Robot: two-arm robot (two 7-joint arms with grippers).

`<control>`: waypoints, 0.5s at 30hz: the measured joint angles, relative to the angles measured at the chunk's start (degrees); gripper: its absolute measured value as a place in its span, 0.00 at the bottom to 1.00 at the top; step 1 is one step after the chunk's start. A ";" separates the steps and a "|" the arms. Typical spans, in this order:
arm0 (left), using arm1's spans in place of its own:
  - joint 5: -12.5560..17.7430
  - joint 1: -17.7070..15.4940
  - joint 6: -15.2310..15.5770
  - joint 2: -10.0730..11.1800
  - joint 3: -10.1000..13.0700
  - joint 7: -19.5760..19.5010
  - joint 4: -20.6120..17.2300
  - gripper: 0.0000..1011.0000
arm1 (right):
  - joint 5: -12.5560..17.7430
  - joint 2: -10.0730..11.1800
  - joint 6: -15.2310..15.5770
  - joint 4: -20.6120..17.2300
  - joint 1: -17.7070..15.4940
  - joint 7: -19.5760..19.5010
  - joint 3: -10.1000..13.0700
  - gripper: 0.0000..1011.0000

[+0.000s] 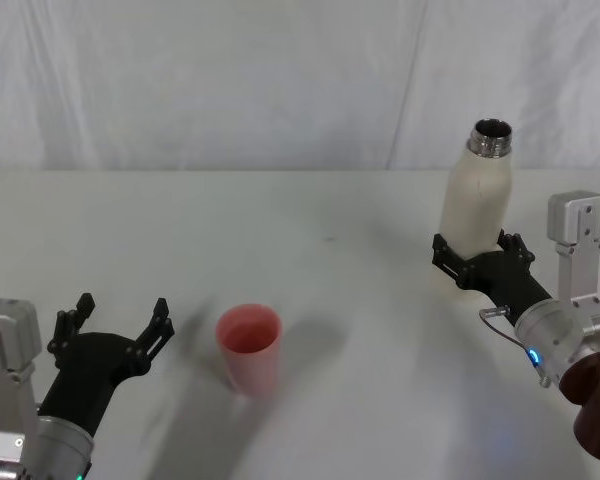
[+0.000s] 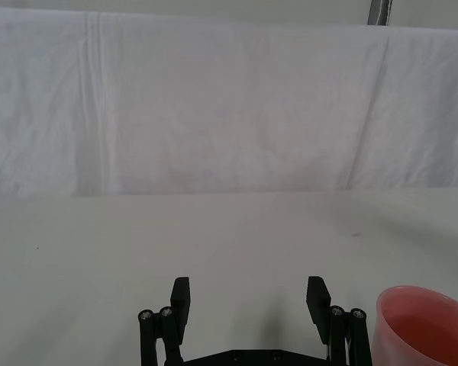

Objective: Grasp the thermos with one hand and pour water into the cup lid.

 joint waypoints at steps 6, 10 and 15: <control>0.00 0.00 0.00 0.00 0.00 0.00 0.00 0.99 | -0.14 0.12 0.05 -0.68 -0.23 0.00 -0.11 0.95; 0.00 0.00 0.00 0.00 0.00 0.00 0.00 0.99 | -1.15 0.74 0.03 -3.11 -0.90 -0.04 -0.72 0.95; 0.00 0.00 0.00 0.00 0.00 0.00 0.00 0.99 | -3.55 2.01 0.02 -6.26 -1.84 -0.36 -1.80 0.95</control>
